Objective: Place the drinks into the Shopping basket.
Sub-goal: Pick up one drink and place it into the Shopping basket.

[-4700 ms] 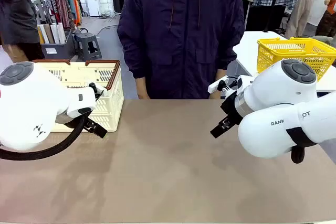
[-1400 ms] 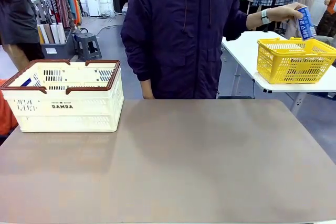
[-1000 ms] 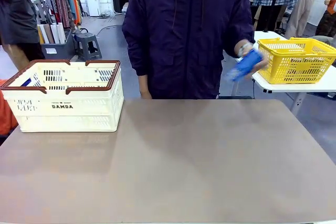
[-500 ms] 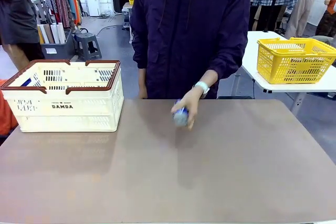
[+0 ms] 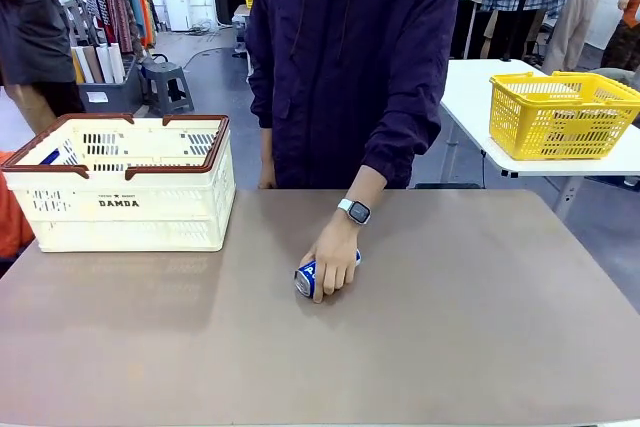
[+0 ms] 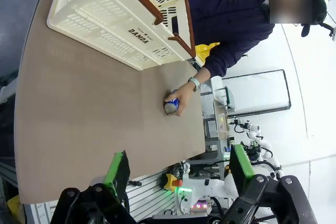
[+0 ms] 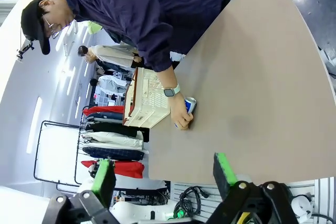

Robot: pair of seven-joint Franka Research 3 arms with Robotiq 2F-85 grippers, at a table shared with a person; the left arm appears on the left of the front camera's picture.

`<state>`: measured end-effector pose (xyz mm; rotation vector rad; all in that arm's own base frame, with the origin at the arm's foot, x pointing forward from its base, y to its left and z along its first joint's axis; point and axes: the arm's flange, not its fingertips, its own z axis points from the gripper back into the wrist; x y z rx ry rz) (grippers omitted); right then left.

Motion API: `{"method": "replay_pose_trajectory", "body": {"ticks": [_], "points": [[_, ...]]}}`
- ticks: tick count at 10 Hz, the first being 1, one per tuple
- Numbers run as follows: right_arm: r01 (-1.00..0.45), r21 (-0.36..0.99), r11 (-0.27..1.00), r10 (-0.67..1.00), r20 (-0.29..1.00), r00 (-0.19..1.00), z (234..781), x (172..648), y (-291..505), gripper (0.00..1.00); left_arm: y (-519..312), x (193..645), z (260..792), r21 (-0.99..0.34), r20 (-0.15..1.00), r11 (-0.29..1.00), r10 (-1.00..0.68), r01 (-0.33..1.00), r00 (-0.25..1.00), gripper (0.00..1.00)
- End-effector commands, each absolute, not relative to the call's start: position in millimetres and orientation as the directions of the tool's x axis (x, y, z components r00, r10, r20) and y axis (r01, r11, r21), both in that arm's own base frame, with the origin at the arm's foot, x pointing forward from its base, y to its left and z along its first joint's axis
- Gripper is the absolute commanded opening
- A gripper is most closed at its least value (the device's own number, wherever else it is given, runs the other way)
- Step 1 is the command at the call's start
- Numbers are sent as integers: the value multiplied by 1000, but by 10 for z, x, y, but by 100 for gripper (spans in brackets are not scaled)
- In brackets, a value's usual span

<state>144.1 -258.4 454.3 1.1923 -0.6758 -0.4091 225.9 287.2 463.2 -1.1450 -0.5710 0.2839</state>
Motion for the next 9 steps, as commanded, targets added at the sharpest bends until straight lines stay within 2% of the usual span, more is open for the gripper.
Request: {"method": "replay_pose_trajectory", "body": {"ticks": [1,9], "points": [[-89,938,335,-624,291,726,4602,1462,-2612,100,2895,2263,4635,-914,301,393,489,102,819,100],[-89,938,335,-624,291,726,4602,1462,-2612,100,2895,2263,4635,-914,301,393,489,102,819,100]]}}
